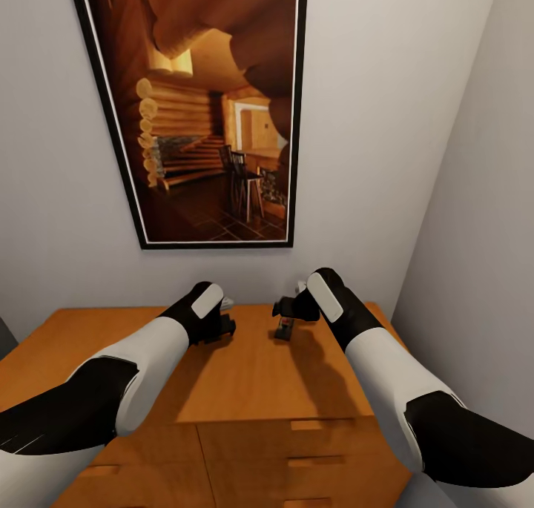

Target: Take the four mousetraps from the cabinet in the bathroom and place them on the bathroom floor. Make sure all four end up on the same floor surface, and ensure that at least two of them are either under or directly next to the same bathroom sink.

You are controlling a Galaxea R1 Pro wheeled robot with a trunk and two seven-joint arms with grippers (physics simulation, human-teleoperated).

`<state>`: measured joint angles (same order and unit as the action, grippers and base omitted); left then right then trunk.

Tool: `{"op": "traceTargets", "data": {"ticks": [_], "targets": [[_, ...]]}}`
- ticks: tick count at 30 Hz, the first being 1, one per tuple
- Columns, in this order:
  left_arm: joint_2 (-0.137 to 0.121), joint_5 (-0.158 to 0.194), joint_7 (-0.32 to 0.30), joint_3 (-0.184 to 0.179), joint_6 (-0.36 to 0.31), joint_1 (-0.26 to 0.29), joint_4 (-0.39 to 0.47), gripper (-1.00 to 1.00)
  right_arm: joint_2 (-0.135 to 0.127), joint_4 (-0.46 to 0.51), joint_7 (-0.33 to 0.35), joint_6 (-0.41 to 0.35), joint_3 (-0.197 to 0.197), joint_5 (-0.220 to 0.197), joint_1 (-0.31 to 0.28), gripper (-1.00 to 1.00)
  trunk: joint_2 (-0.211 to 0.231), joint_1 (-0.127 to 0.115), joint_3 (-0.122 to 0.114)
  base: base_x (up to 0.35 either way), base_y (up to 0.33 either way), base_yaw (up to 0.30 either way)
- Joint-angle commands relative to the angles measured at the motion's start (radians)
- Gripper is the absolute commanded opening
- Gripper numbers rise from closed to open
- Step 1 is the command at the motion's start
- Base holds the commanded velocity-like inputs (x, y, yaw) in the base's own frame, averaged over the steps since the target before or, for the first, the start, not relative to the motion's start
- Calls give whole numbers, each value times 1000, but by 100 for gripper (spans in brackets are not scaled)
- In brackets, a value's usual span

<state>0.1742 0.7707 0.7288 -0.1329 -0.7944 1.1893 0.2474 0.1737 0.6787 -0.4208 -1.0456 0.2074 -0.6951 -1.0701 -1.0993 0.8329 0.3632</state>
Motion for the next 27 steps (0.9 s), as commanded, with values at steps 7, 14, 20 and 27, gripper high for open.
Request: {"op": "traceTargets", "data": {"ticks": [7,14,20,27], "targets": [[-1,21,6,-7,4,0,-15,100,0,1,-10,-2,3,-11,-1,100,-50,27,24,0,0,0],[-1,21,6,-7,4,0,-14,100,0,1,-10,-2,3,-11,-1,100,-99,54,46,0,0,0],[-1,21,6,-7,4,0,-14,100,0,1,-10,-2,3,-11,-1,100,-120,66,55,0,0,0],[-1,21,6,-6,4,0,-14,100,0,1,-10,-2,3,-11,-1,100,-120,66,55,0,0,0]]}}
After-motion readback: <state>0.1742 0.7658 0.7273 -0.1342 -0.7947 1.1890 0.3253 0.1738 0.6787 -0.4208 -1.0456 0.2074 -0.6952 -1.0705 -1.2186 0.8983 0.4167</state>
